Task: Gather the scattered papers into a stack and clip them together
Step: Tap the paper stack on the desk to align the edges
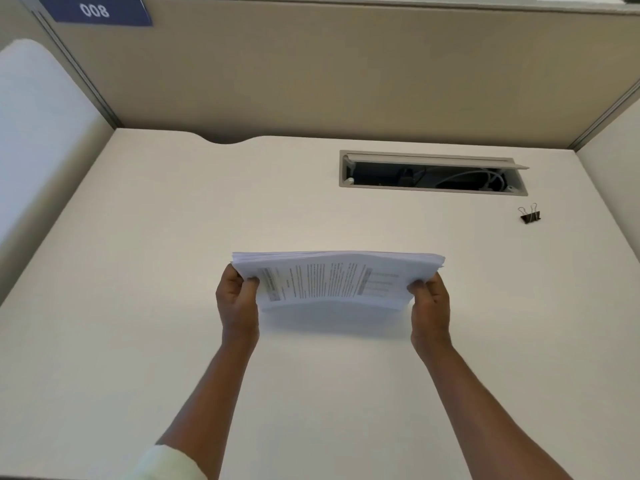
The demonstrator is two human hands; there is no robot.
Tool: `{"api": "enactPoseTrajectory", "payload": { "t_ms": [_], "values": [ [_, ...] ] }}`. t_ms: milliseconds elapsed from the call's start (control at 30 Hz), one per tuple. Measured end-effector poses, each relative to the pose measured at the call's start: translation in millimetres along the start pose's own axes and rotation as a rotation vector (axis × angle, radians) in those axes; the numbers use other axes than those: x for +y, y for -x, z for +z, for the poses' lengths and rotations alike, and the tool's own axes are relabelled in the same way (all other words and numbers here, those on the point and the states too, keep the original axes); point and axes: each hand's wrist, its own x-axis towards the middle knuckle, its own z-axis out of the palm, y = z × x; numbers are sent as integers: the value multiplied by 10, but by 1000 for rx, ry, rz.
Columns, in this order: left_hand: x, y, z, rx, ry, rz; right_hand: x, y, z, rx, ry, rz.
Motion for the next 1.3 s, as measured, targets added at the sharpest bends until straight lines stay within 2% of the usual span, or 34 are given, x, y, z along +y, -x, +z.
{"api": "enactPoseTrajectory", "payload": {
  "t_ms": [700,933,1000,1100,1200,1300],
  "values": [
    [-15,-162,91,-63,62,-85,59,-142,171,-3,1,-15],
    [-94,-180,-38,-111,-63,-180,276,-166,38,-121,260,-14],
    [-48,-254,-65,-108,-193,-196,234,-224,-15,-153,359,-62],
    [-10,-377,-138,-151,-656,-202,168,-291,-47,-160,424,8],
    [10,-394,-200,-398,-1044,-250,200,-371,-54,-159,525,206],
    [13,-252,-197,-654,-1230,-311,313,-410,-102,-168,515,348]
  ]
}}
